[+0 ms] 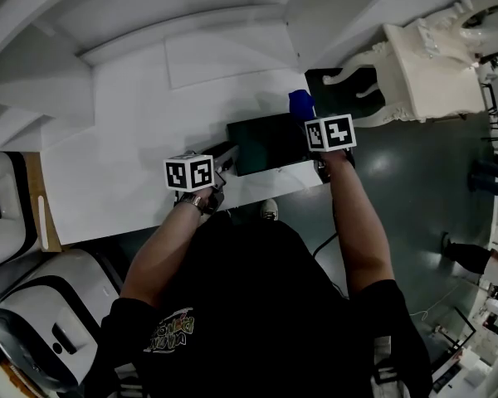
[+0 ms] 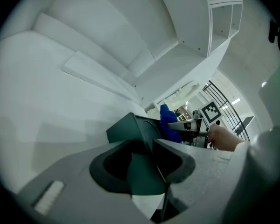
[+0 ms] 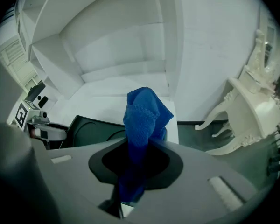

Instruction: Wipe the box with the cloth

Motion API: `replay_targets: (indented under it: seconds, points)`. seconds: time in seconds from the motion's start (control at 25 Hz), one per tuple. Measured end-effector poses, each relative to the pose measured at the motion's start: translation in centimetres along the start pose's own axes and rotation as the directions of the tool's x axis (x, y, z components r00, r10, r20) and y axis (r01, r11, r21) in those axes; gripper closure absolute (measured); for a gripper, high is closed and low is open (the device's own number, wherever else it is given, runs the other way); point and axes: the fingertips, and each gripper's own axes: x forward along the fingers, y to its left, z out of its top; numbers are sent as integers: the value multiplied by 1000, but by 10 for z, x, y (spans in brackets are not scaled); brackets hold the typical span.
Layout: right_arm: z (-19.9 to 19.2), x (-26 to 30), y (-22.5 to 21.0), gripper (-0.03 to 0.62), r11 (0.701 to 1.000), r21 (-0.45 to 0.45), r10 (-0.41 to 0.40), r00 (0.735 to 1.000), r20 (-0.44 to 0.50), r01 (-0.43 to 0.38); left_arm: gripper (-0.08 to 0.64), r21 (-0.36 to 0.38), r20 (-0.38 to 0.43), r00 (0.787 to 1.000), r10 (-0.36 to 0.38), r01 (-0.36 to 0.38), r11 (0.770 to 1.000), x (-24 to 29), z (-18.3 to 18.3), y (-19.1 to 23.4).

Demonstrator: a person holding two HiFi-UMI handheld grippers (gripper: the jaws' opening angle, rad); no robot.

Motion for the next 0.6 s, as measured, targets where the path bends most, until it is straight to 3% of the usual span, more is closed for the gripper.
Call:
replay_targets:
  seconds: [0.2, 0.6]
  points:
    - [-5, -7, -17, 497, 1000, -8, -23, 1000, -17, 23, 409, -9, 2, 1000, 1, -1, 1000, 0, -1, 0]
    - [-5, -8, -20, 497, 999, 28, 18, 1000, 4, -18, 410, -10, 16, 1000, 15, -15, 1000, 0, -1, 3]
